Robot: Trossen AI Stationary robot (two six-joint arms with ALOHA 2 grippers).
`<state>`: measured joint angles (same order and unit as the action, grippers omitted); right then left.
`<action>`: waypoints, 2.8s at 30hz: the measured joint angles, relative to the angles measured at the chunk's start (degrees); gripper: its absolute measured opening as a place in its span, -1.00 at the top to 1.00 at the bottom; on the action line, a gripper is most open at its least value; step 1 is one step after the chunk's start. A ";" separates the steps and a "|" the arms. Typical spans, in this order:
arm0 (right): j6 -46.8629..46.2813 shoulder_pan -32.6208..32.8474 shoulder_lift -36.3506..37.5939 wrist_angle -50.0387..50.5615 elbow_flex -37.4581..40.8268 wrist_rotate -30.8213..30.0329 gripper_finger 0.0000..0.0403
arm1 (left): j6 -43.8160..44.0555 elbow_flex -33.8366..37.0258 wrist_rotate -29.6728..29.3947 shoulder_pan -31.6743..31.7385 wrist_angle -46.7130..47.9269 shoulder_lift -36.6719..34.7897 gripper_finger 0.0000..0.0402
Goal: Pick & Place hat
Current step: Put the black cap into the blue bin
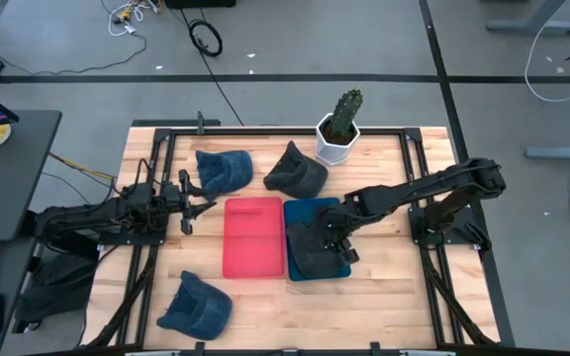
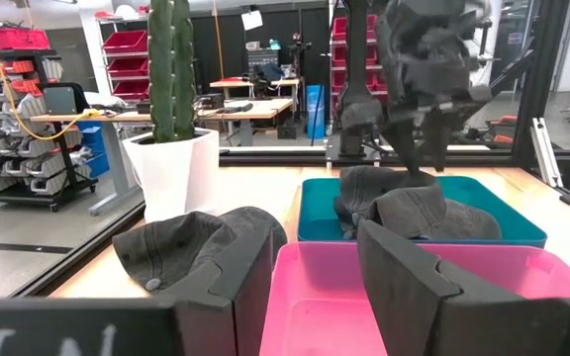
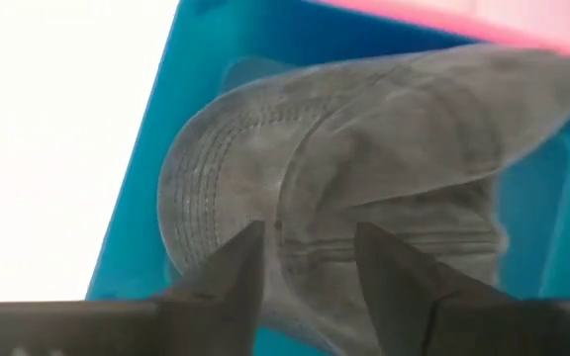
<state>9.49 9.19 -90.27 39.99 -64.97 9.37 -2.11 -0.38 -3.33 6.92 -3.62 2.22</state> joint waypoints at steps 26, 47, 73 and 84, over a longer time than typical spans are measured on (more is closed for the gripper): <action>-5.53 -11.72 6.58 -5.76 -5.21 -15.77 -0.01 | 0.00 0.00 0.00 0.00 0.00 0.02 0.22; 2.74 -22.14 4.23 -2.30 -9.01 -13.02 -0.01 | 0.00 -0.01 0.02 -0.01 0.02 0.01 0.22; 9.03 -28.28 3.25 -3.93 -8.98 -12.83 -0.01 | 0.00 0.00 0.02 -0.02 -0.02 0.02 0.22; 11.34 -30.84 3.25 -5.58 -8.98 -12.78 -0.01 | 0.00 0.00 0.00 -0.02 0.00 0.02 0.22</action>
<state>20.83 -21.65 -87.02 34.41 -73.95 -3.41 -2.11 -0.38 -3.33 6.90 -3.62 2.24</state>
